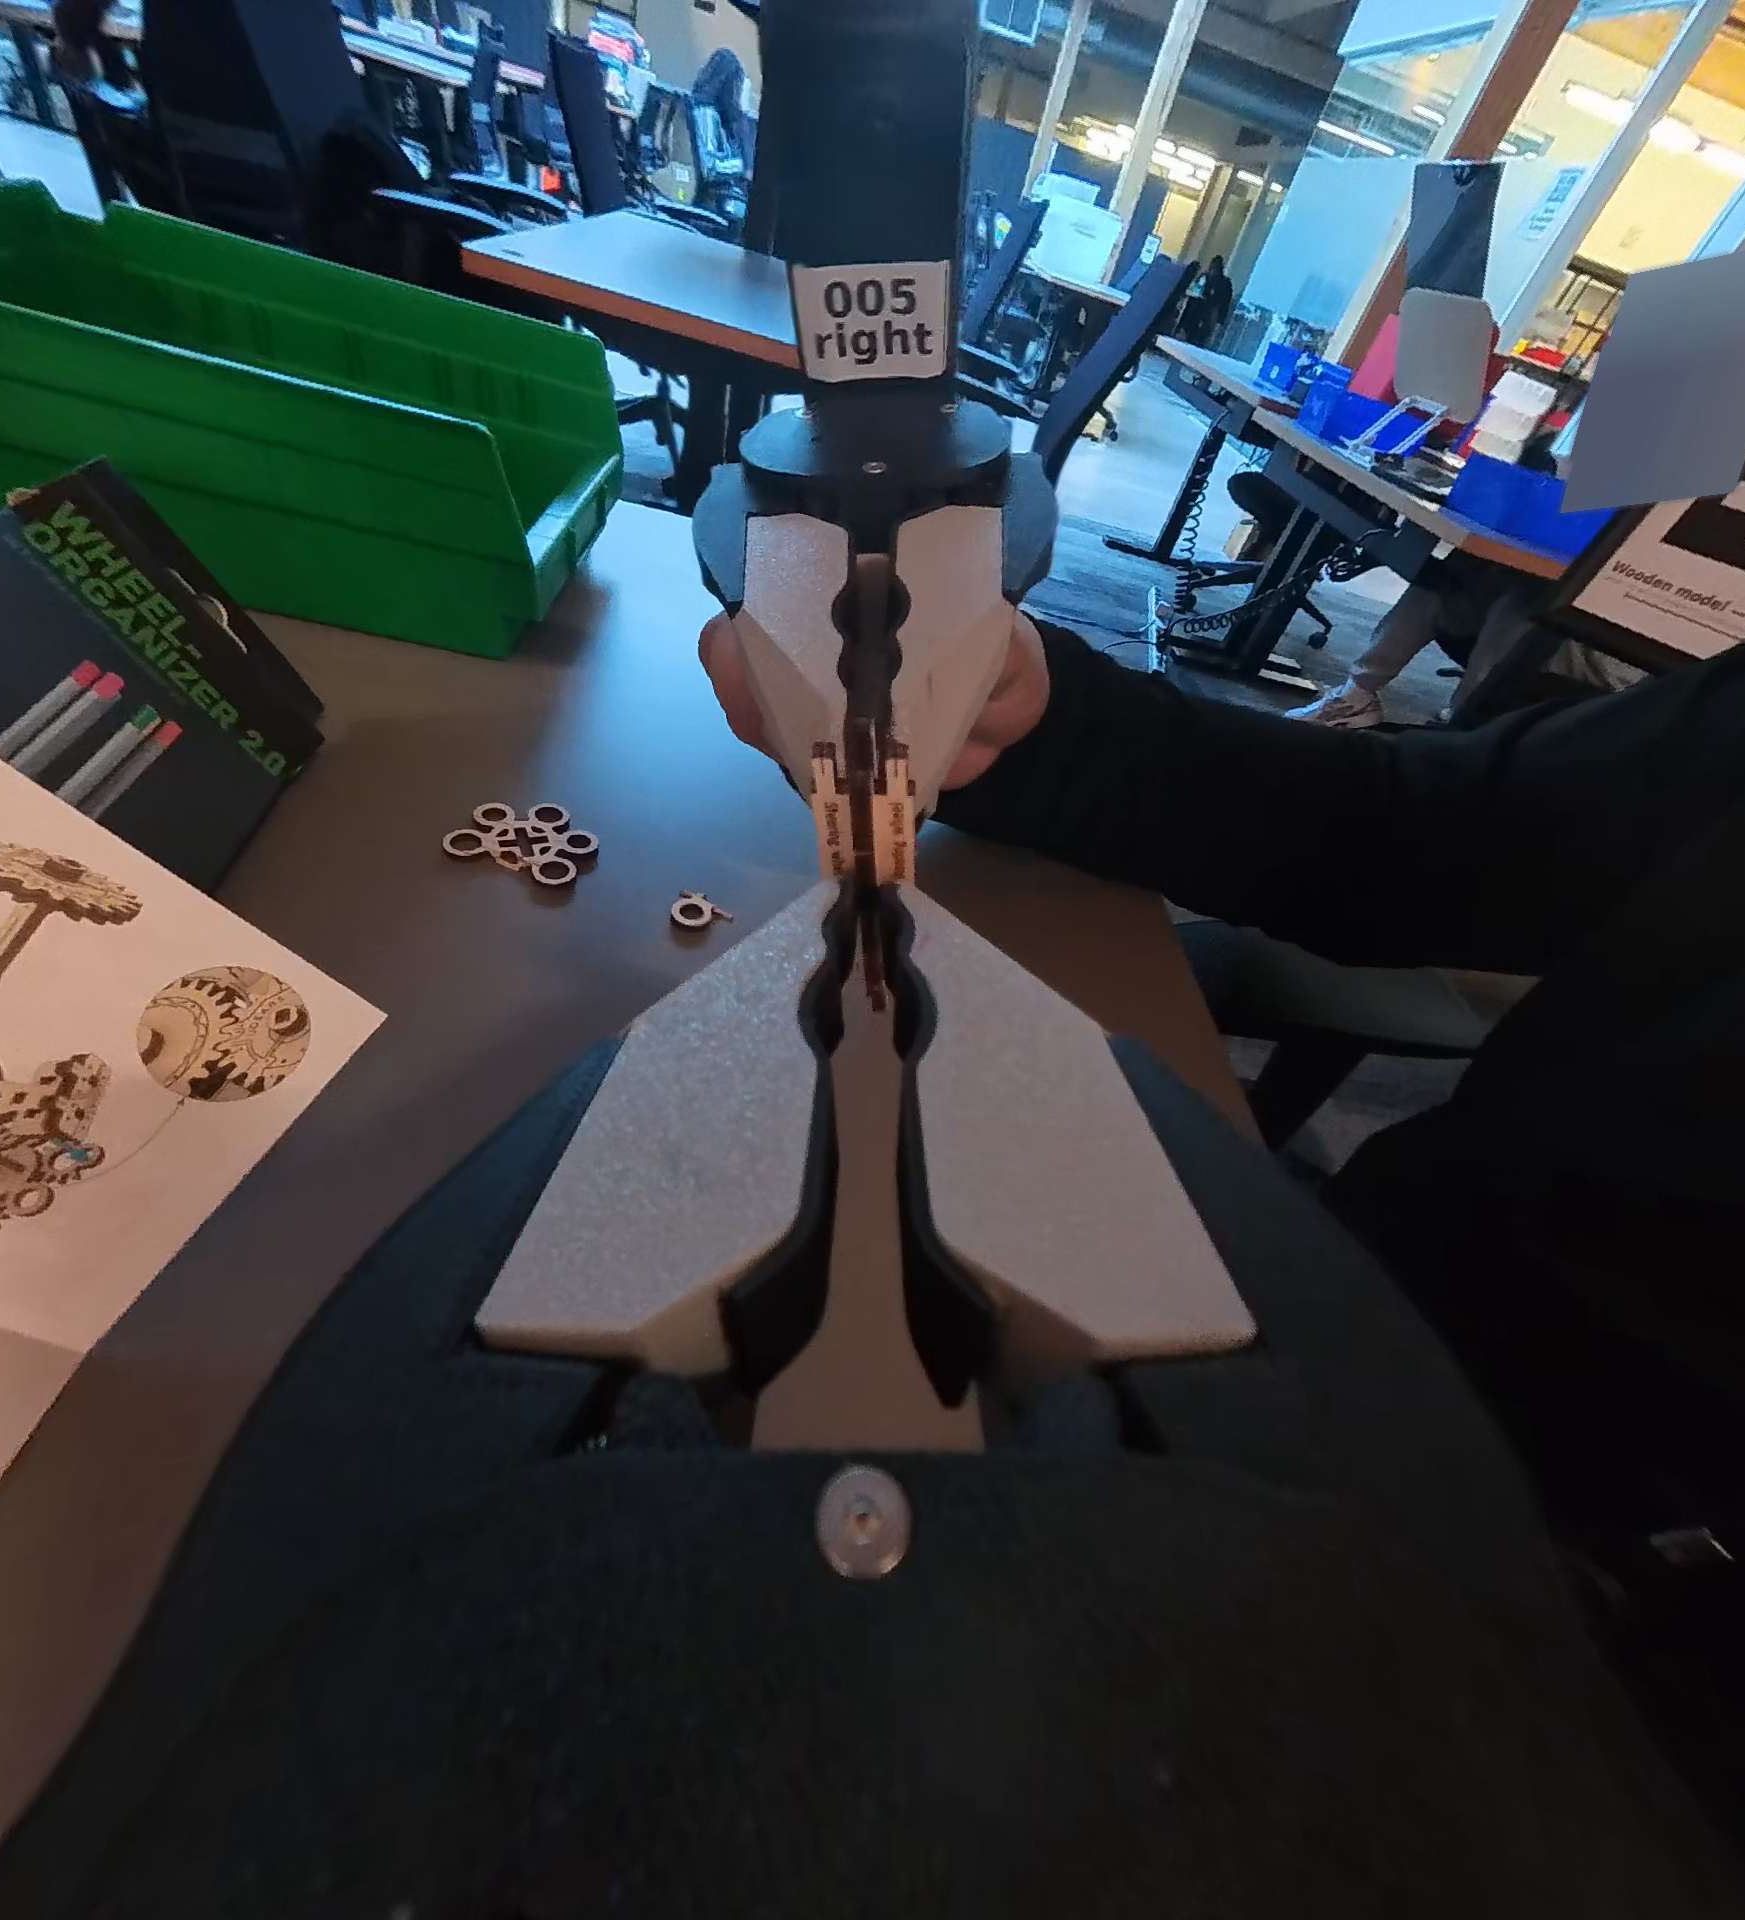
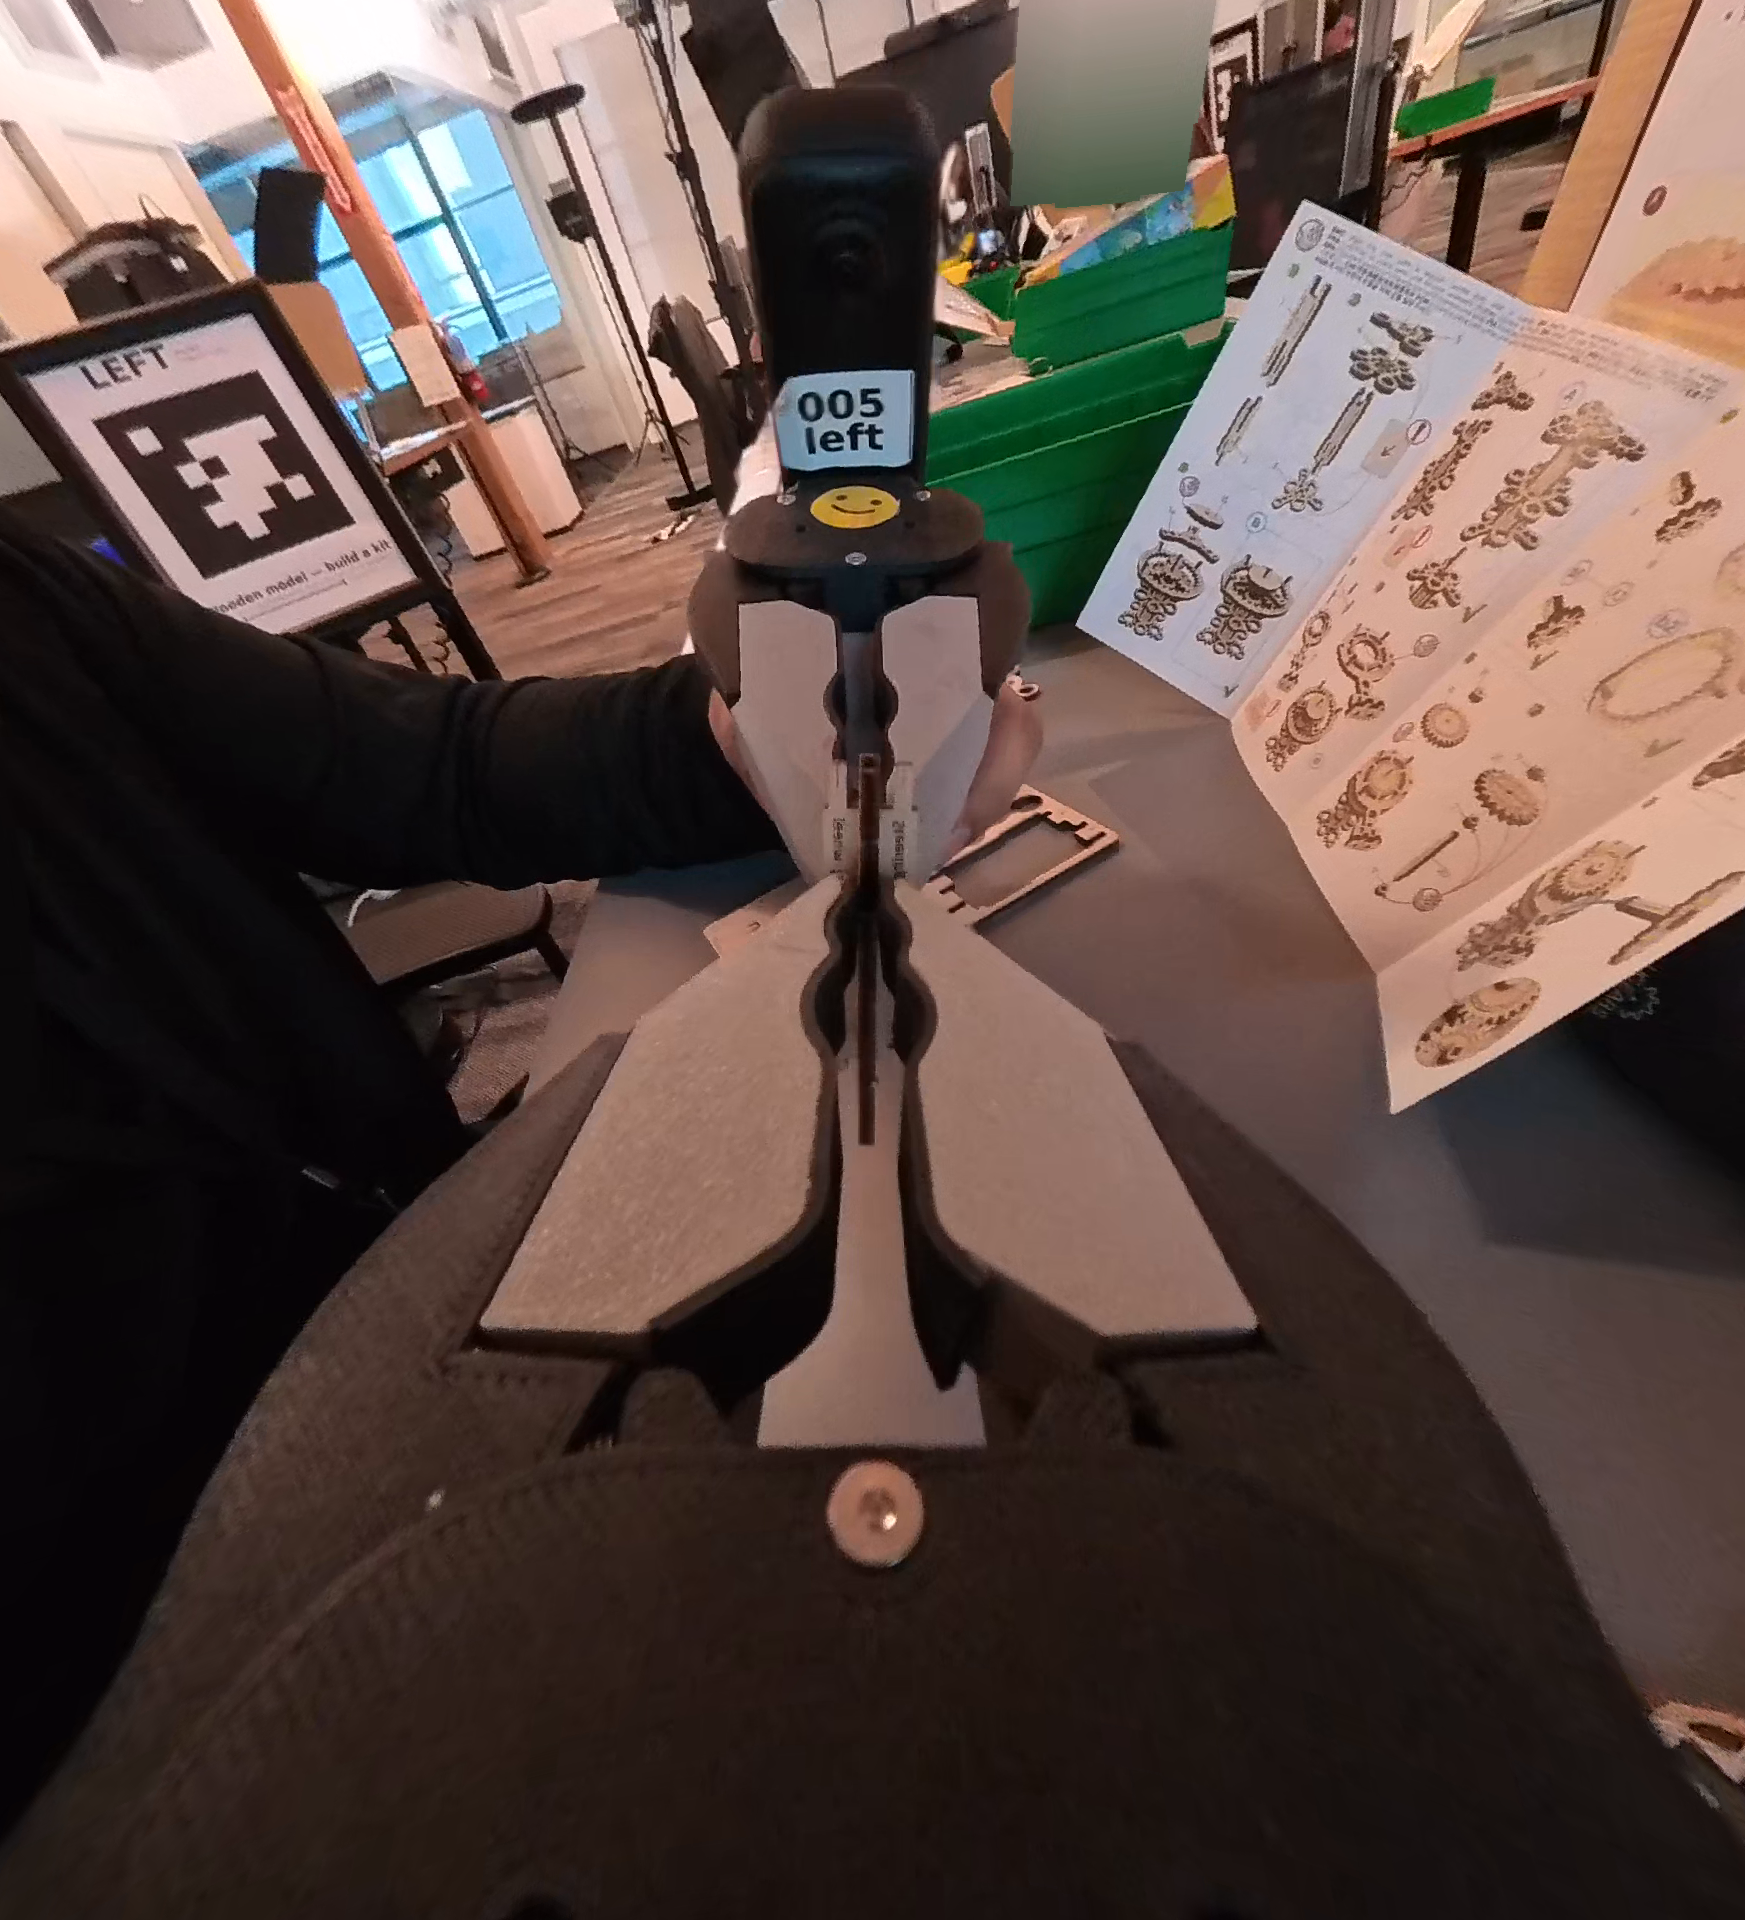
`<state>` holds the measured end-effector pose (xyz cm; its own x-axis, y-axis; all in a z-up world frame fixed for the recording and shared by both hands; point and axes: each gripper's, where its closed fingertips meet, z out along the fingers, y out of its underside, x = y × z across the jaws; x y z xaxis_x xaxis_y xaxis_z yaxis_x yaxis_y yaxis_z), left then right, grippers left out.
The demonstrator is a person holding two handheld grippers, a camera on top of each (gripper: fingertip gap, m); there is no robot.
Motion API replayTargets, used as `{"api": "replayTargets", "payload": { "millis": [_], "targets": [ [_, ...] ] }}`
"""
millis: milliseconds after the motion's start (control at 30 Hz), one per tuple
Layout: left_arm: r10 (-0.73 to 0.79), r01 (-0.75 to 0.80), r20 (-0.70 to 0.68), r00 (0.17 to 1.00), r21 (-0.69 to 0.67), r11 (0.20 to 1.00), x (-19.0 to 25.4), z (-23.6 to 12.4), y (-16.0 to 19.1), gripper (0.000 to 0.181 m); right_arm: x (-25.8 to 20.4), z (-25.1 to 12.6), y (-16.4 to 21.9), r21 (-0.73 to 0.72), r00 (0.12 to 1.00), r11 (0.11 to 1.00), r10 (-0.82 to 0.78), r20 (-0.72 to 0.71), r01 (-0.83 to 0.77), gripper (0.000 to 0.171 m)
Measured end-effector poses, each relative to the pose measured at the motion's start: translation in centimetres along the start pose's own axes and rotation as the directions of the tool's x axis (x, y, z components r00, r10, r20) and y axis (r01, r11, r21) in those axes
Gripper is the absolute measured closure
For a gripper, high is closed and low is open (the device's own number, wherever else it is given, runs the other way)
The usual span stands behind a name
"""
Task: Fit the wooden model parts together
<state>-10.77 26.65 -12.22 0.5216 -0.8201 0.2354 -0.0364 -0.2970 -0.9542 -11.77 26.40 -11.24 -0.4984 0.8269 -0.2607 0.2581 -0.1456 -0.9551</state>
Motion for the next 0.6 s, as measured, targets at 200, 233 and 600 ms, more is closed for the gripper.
{"api": "replayTargets", "payload": {
  "millis": [200, 233, 600],
  "targets": [
    [0.037, -0.037, 0.052, 0.998, -0.011, 0.999, -0.5, -0.6, -0.4, 0.181, 1.2, -1.1, -0.2, -0.029, 0.995, 0.999, -0.029, -0.099, 0.026, 0.163],
    [0.036, -0.036, 0.062, 0.997, 0.005, 0.999, -0.7, -1.0, -0.7, 0.181, 1.8, -2.2, -0.8, -0.006, 0.989, 0.999, -0.039, -0.144, 0.039, 0.162],
    [0.018, -0.015, 0.126, 0.992, -0.029, 0.999, -2.7, -2.3, 0.9, 0.181, 10.4, -11.9, 4.3, -0.174, 0.832, 0.981, -0.022, -0.555, -0.090, 0.131]
  ]
}}
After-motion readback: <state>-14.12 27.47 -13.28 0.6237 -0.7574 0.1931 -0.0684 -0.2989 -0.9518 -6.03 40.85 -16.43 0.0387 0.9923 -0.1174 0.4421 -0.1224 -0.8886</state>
